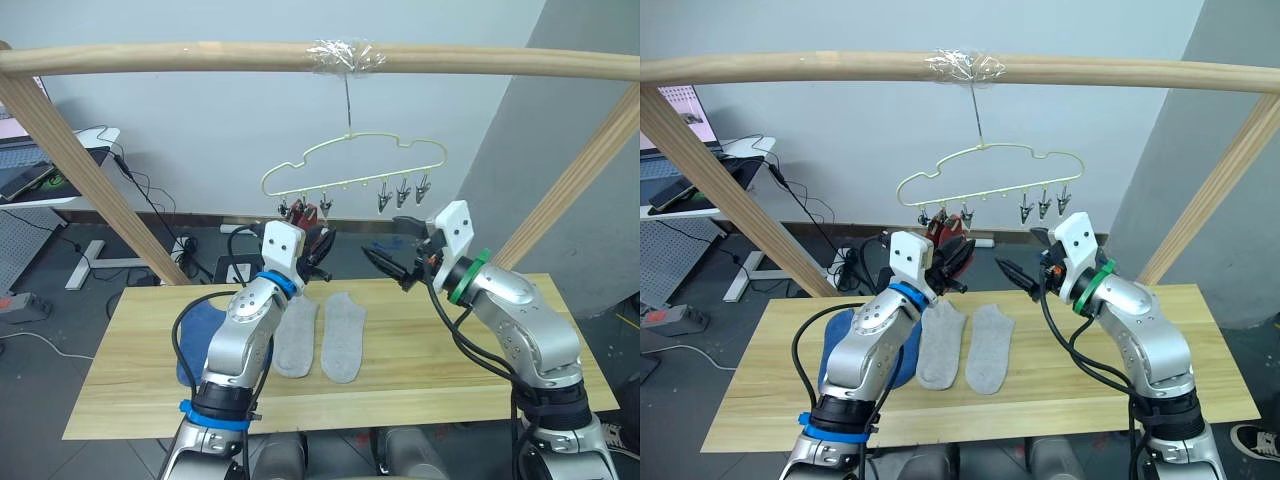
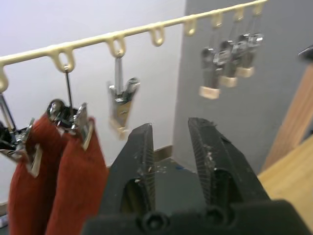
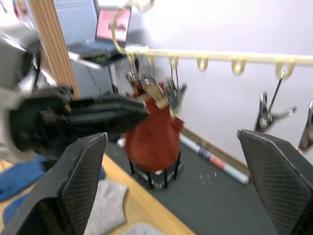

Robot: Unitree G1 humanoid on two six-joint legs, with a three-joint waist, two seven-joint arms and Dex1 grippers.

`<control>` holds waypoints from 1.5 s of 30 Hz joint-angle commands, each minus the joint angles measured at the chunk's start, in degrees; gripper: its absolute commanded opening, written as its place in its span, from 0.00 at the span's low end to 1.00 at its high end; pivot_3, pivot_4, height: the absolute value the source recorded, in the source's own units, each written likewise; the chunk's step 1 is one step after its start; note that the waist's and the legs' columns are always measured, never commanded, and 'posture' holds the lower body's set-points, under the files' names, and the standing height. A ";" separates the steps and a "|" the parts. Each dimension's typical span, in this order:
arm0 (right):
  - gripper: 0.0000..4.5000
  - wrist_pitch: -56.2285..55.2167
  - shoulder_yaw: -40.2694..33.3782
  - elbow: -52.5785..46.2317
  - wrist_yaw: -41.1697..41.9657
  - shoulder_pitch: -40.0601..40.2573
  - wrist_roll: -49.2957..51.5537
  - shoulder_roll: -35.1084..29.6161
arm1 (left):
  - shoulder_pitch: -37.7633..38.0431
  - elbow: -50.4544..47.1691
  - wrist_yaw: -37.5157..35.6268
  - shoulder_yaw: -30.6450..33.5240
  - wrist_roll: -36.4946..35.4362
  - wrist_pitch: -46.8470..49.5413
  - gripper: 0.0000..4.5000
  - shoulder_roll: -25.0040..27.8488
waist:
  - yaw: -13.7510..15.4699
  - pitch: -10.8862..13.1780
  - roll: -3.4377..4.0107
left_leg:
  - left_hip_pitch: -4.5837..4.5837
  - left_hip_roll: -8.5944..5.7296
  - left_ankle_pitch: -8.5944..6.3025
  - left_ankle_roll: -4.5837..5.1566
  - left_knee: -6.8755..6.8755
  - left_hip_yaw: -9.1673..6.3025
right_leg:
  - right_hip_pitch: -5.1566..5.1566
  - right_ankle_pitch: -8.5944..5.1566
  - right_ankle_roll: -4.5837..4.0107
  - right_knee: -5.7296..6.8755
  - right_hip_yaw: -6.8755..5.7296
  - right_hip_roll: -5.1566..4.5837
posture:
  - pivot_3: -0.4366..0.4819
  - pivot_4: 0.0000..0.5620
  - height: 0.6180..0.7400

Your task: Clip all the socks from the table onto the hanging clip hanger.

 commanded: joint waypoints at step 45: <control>1.00 0.01 -3.03 -4.04 -5.17 -3.41 5.85 -1.49 | -13.08 18.59 3.22 5.61 3.53 -13.83 0.51 -4.45 | -1.74 0.01 0.00 | 0.03 -0.01 0.01 0.01 0.02 -0.02 | 0.02 0.01 0.01 0.08 0.00 0.01 | 0.30 0.25 1.00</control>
